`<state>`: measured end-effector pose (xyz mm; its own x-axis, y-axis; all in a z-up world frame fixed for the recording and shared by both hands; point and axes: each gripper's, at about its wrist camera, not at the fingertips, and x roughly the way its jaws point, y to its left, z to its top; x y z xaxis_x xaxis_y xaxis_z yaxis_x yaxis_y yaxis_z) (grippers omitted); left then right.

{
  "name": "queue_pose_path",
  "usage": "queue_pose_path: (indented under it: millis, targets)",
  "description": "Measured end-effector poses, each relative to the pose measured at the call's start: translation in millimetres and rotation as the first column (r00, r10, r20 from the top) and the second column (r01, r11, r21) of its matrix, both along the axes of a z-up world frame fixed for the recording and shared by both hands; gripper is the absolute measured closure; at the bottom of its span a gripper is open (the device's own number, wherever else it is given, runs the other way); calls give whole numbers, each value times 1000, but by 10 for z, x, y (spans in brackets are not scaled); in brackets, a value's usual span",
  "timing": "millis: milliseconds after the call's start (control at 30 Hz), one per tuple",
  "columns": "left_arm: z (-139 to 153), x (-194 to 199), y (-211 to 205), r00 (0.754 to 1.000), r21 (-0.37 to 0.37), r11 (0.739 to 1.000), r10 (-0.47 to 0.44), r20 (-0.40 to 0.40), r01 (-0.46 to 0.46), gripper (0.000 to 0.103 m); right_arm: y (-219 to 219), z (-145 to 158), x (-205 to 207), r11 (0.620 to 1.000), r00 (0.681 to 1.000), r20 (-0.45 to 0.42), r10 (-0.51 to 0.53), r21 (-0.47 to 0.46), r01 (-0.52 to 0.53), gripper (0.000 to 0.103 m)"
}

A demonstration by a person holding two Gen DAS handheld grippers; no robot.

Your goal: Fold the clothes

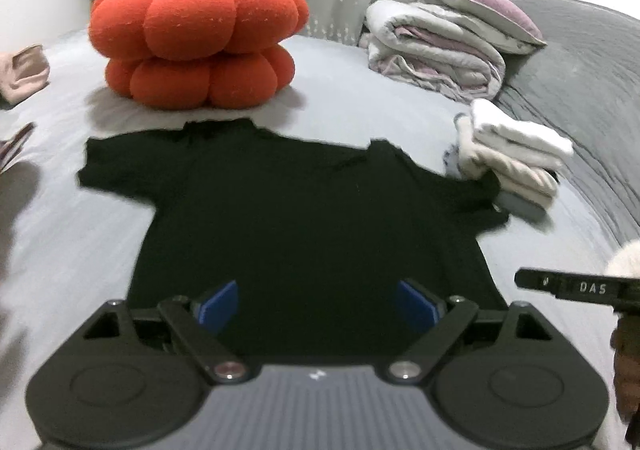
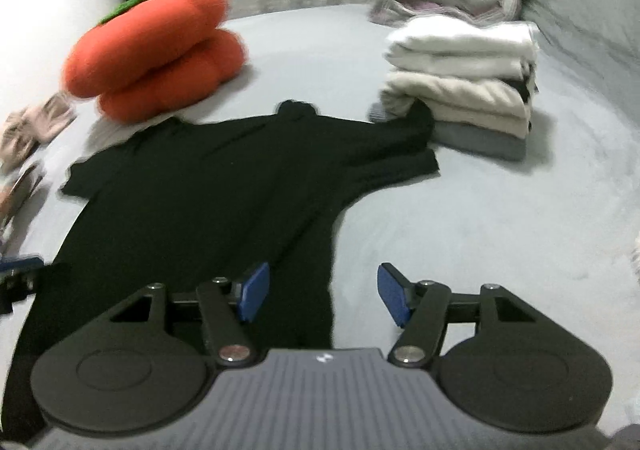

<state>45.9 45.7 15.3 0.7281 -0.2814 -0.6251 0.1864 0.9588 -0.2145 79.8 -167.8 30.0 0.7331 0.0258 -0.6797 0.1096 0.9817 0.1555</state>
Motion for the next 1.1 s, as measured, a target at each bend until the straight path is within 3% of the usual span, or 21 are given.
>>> queue_pose_path:
  millis: [133,233,333,400,467,567,667,767,933,1100]
  targets:
    - [-49,434,-213,1000,-17,1000,6,17,-6,15,-251,-140,352,990,994,-10,-112,87,112,39]
    - [-99,790,-406,1000,-23,1000,4,27,-3,15,-460,-243,594,960,971,-4,-239,147,237,39]
    - [-198,1097,-551,999,-59,998,7,41,-5,17,-671,-368,805,898,921,-8,-389,221,381,39]
    - [-295,1281,-648,999,-83,997,8,39,-5,25,-791,-445,932,846,878,-8,-479,264,464,39]
    - [-428,1411,-696,999,-109,994,15,33,-12,28,-808,-492,1001,813,841,31,-541,275,513,40]
    - [-631,1491,-676,998,-177,984,44,54,-33,29,-737,-564,1072,785,789,105,-606,244,570,49]
    - [-708,1428,-548,995,-286,958,52,85,-26,29,-614,-674,1012,785,762,196,-618,220,580,62]
    - [-696,1434,-469,996,-348,937,39,74,-11,28,-687,-682,963,792,779,194,-596,302,531,98]
    - [-721,1479,-424,998,-398,917,34,44,-13,28,-685,-628,914,823,807,223,-547,320,469,97]
    - [-739,1528,-328,1000,-454,891,7,18,2,27,-406,-424,858,928,858,369,-358,241,283,97]
